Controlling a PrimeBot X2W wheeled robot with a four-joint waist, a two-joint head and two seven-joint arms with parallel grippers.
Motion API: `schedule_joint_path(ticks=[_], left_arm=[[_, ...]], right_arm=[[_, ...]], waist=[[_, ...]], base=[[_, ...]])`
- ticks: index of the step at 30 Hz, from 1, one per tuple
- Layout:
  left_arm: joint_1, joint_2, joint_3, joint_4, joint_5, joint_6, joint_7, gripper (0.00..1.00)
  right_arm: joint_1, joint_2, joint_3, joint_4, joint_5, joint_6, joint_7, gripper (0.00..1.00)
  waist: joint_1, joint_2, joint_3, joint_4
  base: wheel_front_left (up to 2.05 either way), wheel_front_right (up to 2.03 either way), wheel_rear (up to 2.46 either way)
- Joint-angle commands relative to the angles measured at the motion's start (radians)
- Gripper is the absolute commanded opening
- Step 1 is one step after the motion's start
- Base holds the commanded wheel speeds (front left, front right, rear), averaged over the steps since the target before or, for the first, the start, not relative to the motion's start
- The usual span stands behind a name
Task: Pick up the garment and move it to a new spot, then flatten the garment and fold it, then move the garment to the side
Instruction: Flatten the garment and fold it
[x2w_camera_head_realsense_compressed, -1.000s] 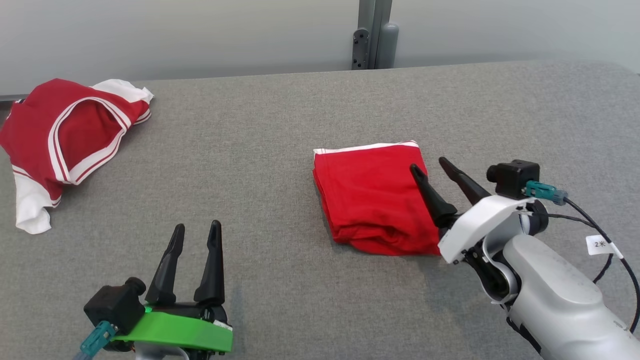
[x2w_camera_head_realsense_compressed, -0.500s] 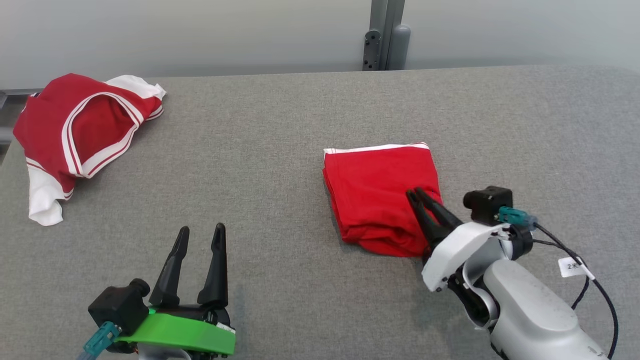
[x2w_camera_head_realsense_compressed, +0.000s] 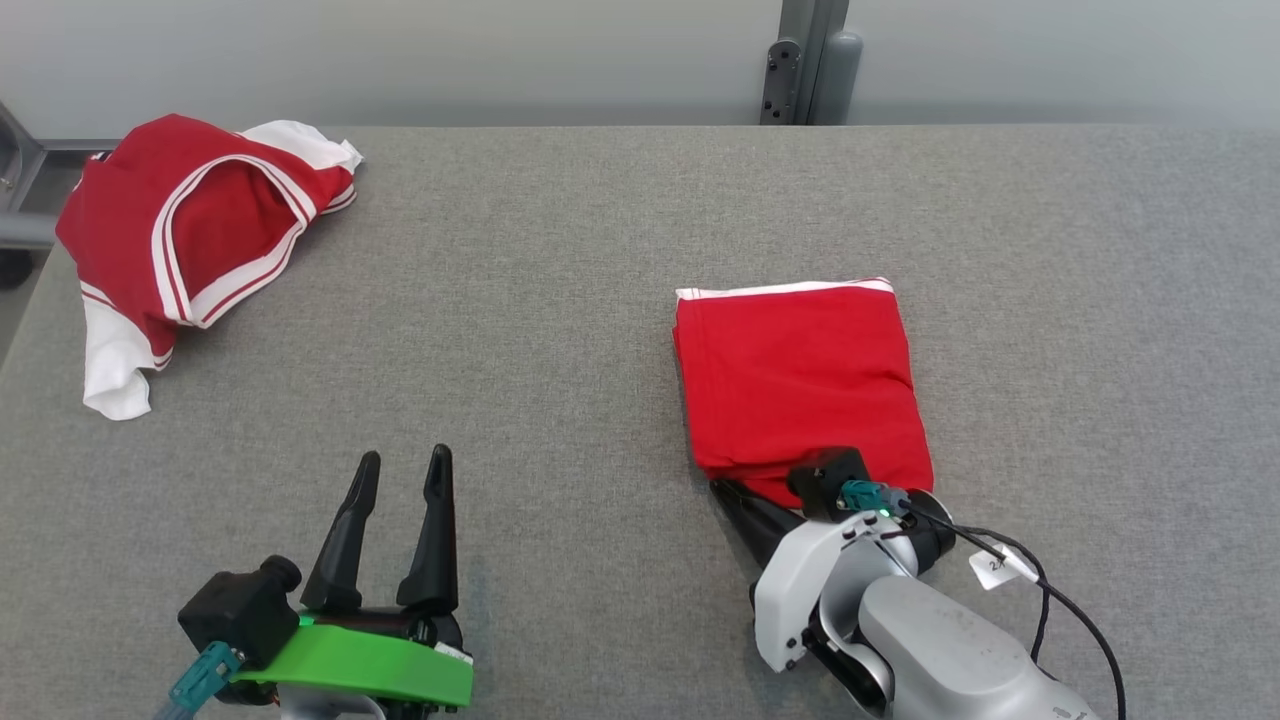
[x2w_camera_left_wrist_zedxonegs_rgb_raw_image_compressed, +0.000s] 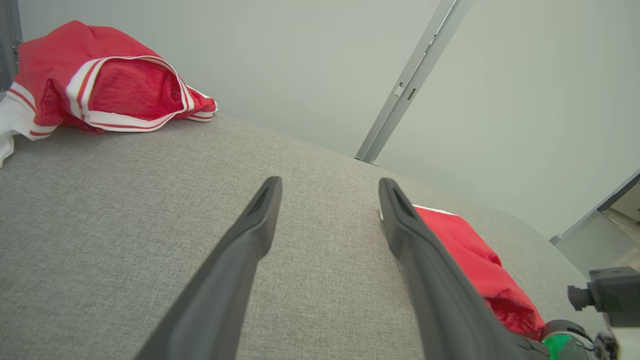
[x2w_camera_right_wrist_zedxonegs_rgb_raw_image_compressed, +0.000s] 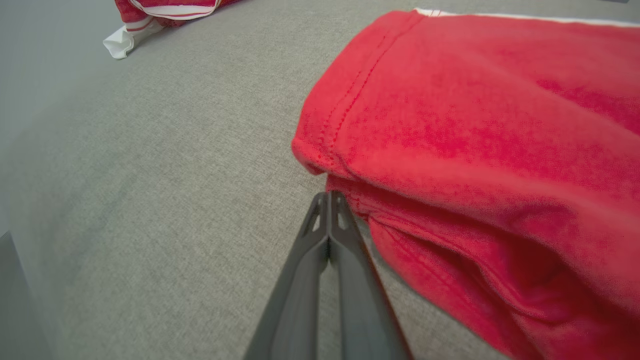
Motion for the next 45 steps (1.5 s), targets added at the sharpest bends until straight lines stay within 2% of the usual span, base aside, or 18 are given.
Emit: schedule_joint_path(ticks=[1,8,12,16,18,19,21,22,27,34,39,45], left_arm=[[-0.012,-0.001,0.003,0.002,-0.005,-0.004,-0.002,1.00],[-0.006,-0.001,0.011,0.000,-0.004,0.004,-0.008,1.00],[0.007,0.004,0.019,-0.004,-0.004,0.009,-0.009,1.00],[0.015,0.012,0.022,-0.009,0.001,0.012,-0.009,1.00],[0.014,0.015,0.024,-0.011,0.003,0.013,-0.010,1.00],[0.012,0.016,0.026,-0.011,0.005,0.014,-0.010,1.00],[0.007,0.018,0.030,-0.010,0.006,0.017,-0.010,1.00],[0.004,0.018,0.031,-0.009,0.005,0.017,-0.010,1.00],[-0.013,0.015,0.042,0.007,0.019,0.017,-0.014,1.00],[0.000,0.001,0.055,0.031,0.072,0.025,-0.018,1.00],[0.039,-0.017,0.080,0.037,0.127,0.033,-0.018,1.00],[0.076,-0.050,0.121,0.046,0.195,0.019,-0.018,1.00]], right_arm=[[-0.014,-0.004,0.013,0.014,0.009,0.000,-0.013,0.00],[-0.038,-0.001,0.069,0.027,0.031,0.000,-0.048,0.00],[-0.032,-0.033,0.066,-0.041,0.034,0.000,-0.057,0.00],[0.006,-0.070,-0.014,-0.173,0.010,0.000,-0.057,0.00],[0.035,-0.087,-0.080,-0.243,-0.014,0.000,-0.057,0.10],[0.053,-0.095,-0.121,-0.280,-0.030,0.000,-0.057,0.31],[0.094,-0.099,-0.204,-0.347,-0.062,0.000,-0.057,0.86],[0.118,-0.100,-0.244,-0.378,-0.084,0.000,-0.057,1.00],[0.221,-0.077,-0.419,-0.494,-0.190,0.000,-0.057,1.00],[0.343,-0.018,-0.599,-0.608,-0.288,0.000,-0.057,1.00],[0.397,0.009,-0.651,-0.649,-0.305,0.000,-0.057,1.00],[0.425,0.018,-0.673,-0.664,-0.318,0.000,-0.057,1.00]], waist=[[0.0000,0.0000,0.003,0.002],[0.0000,0.0000,-0.002,-0.015],[0.0000,0.0000,-0.012,-0.037],[0.0000,0.0000,-0.024,-0.059],[0.0000,0.0000,-0.030,-0.069],[0.0000,0.0000,-0.033,-0.075],[0.0000,0.0000,-0.040,-0.086],[0.0000,0.0000,-0.043,-0.090],[0.0000,0.0000,-0.054,-0.112],[0.0000,0.0000,-0.066,-0.127],[0.0000,0.0000,-0.070,-0.129],[0.0000,0.0000,-0.070,-0.120]], base=[[0.00,0.00,0.00],[0.00,0.00,0.00],[0.00,0.00,0.00],[0.00,0.00,0.00],[0.00,0.00,0.00],[0.00,0.00,0.00],[0.00,0.00,0.00],[0.00,0.00,0.00],[0.00,0.00,0.00],[0.00,0.00,0.00],[0.00,0.00,0.00],[0.00,0.00,0.00]])
